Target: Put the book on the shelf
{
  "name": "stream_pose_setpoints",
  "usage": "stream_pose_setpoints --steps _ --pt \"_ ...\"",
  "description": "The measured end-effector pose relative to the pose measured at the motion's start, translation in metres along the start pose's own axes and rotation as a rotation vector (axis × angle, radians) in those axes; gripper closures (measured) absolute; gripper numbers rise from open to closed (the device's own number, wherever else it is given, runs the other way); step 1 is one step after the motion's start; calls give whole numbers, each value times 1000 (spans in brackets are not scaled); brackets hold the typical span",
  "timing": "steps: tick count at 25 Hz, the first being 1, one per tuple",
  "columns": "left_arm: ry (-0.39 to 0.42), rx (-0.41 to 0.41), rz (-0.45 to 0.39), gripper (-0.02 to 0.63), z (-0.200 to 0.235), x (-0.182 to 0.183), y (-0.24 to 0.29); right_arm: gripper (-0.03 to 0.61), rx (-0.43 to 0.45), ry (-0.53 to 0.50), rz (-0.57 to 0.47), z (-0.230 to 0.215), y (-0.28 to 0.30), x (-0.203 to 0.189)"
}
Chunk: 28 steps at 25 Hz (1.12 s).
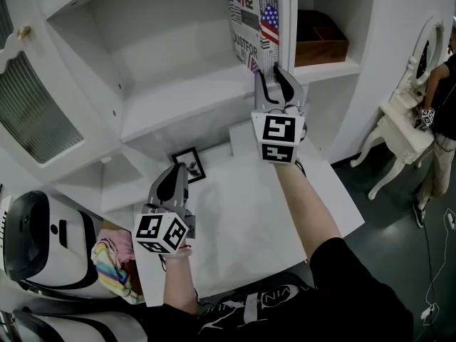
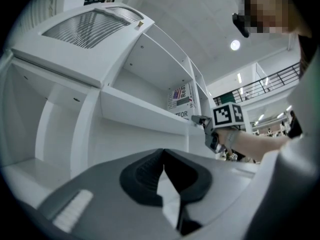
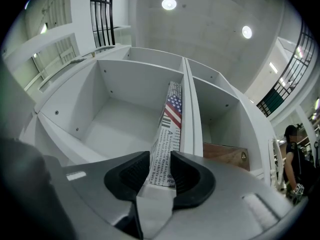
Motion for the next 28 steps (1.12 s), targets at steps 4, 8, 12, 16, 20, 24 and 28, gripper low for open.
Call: stream_pose_setpoints --steps 4,8,12,16,20,24,28 --pt "-2 15 0 614 3 -2 -6 445 9 20 -5 1 -3 1" --pt "-6 27 3 614 7 -4 -8 445 27 53 -3 -3 -6 2" --pt "1 40 8 614 7 -5 -10 468 69 90 -14 -9 -15 1" --pt "13 65 13 614 11 -8 -15 500 122 127 -12 -13 -26 -1" --pt "42 90 32 614 13 -14 -23 542 191 196 12 -17 -40 -8" --pt "75 113 42 614 10 -25 -36 566 275 259 34 -20 -58 -18" --pt "81 155 41 614 12 -33 -48 571 350 283 62 -17 -71 -32"
Point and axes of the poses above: the fingertips, and each gripper's own axes: y forward along the fingers, z to its left, x out of its top, the point moved 10 cm from there along -y, backward along the fingers, and after that the axes turned 11 degrees about -x, right-handed, at the moved point
